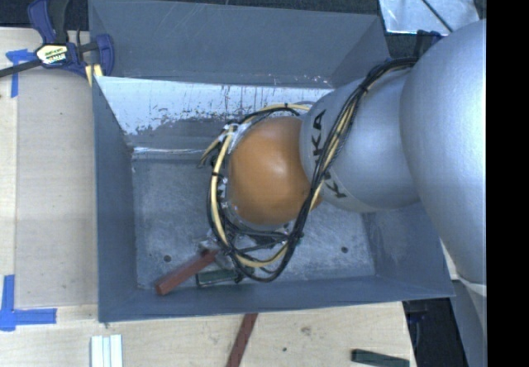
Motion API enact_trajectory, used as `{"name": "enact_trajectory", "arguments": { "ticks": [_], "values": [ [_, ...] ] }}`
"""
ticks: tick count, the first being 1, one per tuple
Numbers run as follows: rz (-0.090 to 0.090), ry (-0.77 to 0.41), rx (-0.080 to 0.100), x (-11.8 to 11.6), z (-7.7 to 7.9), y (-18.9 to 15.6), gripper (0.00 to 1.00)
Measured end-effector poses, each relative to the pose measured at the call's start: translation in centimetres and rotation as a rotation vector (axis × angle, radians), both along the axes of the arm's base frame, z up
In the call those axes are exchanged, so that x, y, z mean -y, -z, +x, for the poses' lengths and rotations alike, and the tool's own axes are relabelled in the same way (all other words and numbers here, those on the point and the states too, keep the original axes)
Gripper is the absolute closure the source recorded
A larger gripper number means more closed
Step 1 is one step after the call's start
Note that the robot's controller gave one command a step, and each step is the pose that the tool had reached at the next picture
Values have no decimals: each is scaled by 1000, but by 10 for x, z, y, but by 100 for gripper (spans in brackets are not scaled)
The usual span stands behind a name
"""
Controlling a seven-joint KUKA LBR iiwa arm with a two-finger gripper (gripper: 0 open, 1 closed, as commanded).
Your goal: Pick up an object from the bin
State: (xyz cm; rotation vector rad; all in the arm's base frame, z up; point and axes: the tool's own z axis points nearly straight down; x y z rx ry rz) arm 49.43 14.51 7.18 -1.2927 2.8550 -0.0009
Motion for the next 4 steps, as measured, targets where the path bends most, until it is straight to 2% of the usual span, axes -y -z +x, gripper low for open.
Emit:
{"name": "enact_trajectory", "arguments": {
  "ticks": [4],
  "values": [
    [0,1,0,0,0,0,100]
  ]
}}
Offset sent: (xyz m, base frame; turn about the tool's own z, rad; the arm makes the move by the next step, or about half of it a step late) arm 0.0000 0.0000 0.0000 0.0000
